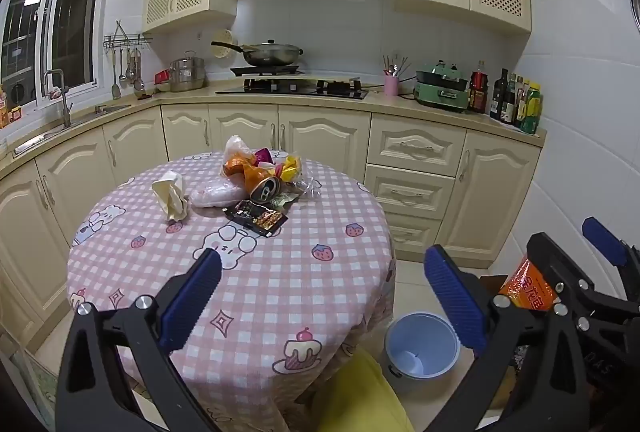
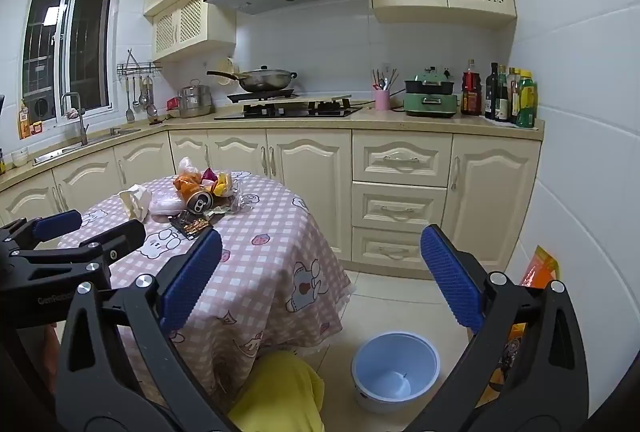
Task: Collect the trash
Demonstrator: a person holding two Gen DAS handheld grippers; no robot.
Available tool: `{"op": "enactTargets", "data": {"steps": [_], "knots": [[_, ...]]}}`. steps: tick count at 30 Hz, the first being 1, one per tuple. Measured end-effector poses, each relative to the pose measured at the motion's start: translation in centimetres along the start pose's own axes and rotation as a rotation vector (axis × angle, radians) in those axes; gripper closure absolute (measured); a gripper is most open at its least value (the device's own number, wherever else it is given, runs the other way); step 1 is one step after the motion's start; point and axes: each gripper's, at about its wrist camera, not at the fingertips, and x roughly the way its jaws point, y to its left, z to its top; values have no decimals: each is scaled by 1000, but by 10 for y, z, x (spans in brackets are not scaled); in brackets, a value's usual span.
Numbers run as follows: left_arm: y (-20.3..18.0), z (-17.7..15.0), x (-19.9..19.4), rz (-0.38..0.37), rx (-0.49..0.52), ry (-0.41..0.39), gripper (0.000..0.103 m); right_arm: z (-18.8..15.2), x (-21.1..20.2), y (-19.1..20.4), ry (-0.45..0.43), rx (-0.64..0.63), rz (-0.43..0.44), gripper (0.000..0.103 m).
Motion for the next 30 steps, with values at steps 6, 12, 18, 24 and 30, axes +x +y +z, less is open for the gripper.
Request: {"op": "enactTargets", "data": {"steps": [6,12,18,24,30], "knots": [[0,0,-1,-3,4,4,4,0,1,0,6,9,0,6],[-3,2,-1,-6,9,5,4,0,1,-1,8,11,3,6],[-2,1,-2,-11,4,6,4,-2,3,-2,12,11,2,6],[-1,1,-2,-8,0,5,4,-5,4,1,23,9,2,6],[0,0,-3,-5,-1,-3,4,-6,4,3,27,17,9,6]]}}
